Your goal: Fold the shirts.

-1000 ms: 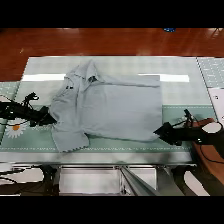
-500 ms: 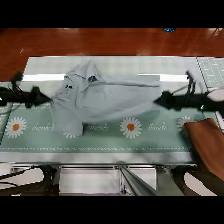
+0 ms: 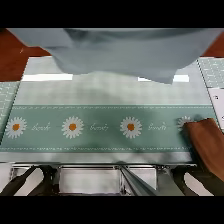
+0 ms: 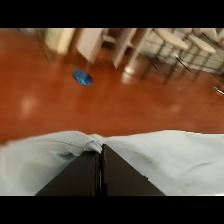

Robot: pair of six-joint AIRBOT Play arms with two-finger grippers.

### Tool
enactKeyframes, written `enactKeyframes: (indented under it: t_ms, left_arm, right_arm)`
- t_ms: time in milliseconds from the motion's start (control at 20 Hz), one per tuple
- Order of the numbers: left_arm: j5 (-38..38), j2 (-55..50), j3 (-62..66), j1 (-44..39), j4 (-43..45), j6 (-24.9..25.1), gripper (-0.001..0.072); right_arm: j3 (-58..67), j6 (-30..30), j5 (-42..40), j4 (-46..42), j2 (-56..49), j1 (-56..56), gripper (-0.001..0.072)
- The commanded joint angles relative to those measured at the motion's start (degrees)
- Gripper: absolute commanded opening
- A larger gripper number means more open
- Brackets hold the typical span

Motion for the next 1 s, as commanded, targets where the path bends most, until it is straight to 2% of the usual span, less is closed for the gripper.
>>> enactKeyframes:
  t_ms: [0, 200, 350, 450, 550, 700, 800, 950]
  left_arm:
    - [3.8, 11.1, 4.5, 0.1, 13.3, -3.8, 0.0015]
    - [3.8, 23.4, 4.5, -1.7, 34.9, -10.2, 0.0015]
    - [1.9, 29.3, 4.5, -9.1, 47.4, -13.3, 0.0015]
    - [-0.1, 31.1, 4.5, -14.3, 52.7, -15.3, 0.0015]
    - [-1.4, 31.0, 4.2, -17.3, 55.8, -16.3, 0.0015]
    - [-2.8, 28.8, 0.3, -17.4, 57.0, -16.5, 0.0015]
    - [-3.9, 25.8, -5.1, -17.5, 56.9, -19.6, 0.0015]
    - [-3.0, 18.9, -15.9, -17.5, 54.1, -19.8, 0.0015]
  right_arm:
    - [7.3, 0.4, 5.8, -8.6, 6.4, 0.0, 0.0029]
    - [6.8, 0.9, 11.5, -13.0, 14.7, 0.0, 0.0029]
    - [4.0, 2.6, 16.5, -13.0, 19.5, 0.0, 0.0029]
    - [1.6, 4.3, 19.1, -13.0, 21.4, 0.0, 0.0029]
    - [-2.3, 5.4, 20.2, -12.8, 22.4, 0.0, 0.0029]
    - [-11.5, 6.0, 18.9, -9.5, 22.5, 0.0, 0.0029]
    - [-20.6, 5.5, 14.0, -6.8, 22.3, 0.0, 0.0029]
    - [-32.6, 3.4, 4.2, -2.8, 18.9, 0.0, 0.0029]
